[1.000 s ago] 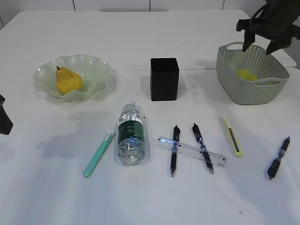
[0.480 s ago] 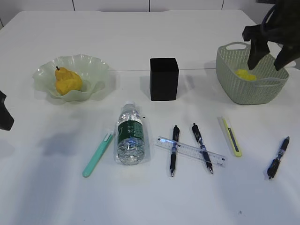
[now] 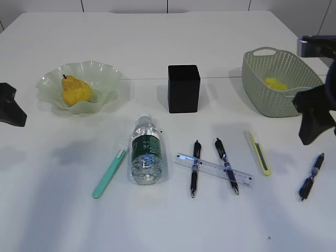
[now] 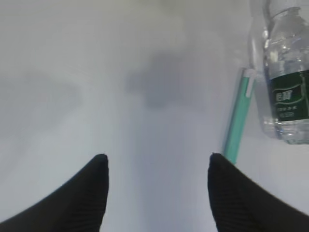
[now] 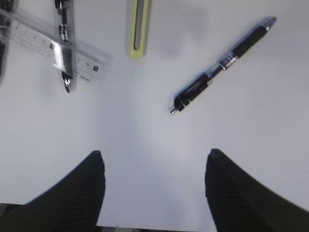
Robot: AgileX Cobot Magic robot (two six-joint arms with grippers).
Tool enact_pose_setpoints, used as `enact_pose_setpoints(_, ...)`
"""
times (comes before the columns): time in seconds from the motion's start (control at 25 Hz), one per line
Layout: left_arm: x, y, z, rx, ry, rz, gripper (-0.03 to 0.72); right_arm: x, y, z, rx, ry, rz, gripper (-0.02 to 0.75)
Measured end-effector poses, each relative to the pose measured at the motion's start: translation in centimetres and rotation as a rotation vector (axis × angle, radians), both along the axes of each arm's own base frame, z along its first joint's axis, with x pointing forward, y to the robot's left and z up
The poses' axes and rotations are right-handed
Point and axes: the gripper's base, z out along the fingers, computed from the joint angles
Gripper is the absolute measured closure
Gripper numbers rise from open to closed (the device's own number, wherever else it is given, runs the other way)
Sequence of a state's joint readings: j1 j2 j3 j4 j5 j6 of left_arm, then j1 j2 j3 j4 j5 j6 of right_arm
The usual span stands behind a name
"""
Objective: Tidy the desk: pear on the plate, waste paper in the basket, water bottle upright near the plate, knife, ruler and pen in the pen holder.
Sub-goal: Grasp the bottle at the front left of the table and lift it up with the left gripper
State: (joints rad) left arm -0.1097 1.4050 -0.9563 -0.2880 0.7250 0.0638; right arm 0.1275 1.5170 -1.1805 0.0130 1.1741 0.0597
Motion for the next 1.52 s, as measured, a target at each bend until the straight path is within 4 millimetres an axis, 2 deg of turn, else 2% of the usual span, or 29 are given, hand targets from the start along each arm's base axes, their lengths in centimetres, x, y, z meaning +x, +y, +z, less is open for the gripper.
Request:
enact_pose_setpoints(0.16, -0.5, -3.3, 0.4, -0.040, -0.009, -0.074, 0.224, -2.1, -0.4, 0.0, -0.011, -0.023, 0.009, 0.256)
enact_pose_setpoints(0.32, -0.4, -6.6, 1.4, -0.039, -0.044, -0.113, 0.223, -2.4, -0.5, 0.3, -0.012, -0.056, 0.012, 0.256)
enact_pose_setpoints(0.6, 2.0, -12.3, 1.6, -0.040, -0.039, -0.123, 0.223, -2.4, -0.5, 0.3, -0.013, -0.059, 0.012, 0.256)
enact_pose_setpoints(0.76, 3.5, -15.1, 0.7, -0.061, -0.008, -0.109, 0.224, -2.3, -0.5, 0.3, -0.014, -0.061, 0.014, 0.256)
enact_pose_setpoints(0.88, 4.8, -16.6, -0.5, -0.054, 0.012, -0.080, 0.224, -2.3, -0.5, 0.3, -0.013, -0.063, 0.014, 0.256)
enact_pose_setpoints(1.16, 7.9, -19.0, -1.7, -0.065, 0.011, -0.030, 0.223, -2.6, -0.8, -0.2, -0.053, -0.043, 0.015, 0.256)
enact_pose_setpoints(1.36, 8.7, -20.3, -4.0, -0.048, 0.073, -0.006, 0.222, -3.2, -0.9, -1.2, -0.059, -0.006, 0.015, 0.256)
enact_pose_setpoints(1.52, 9.0, -20.4, -5.9, -0.029, 0.120, 0.061, 0.190, -3.1, -0.9, -1.2, -0.058, -0.016, 0.015, 0.256)
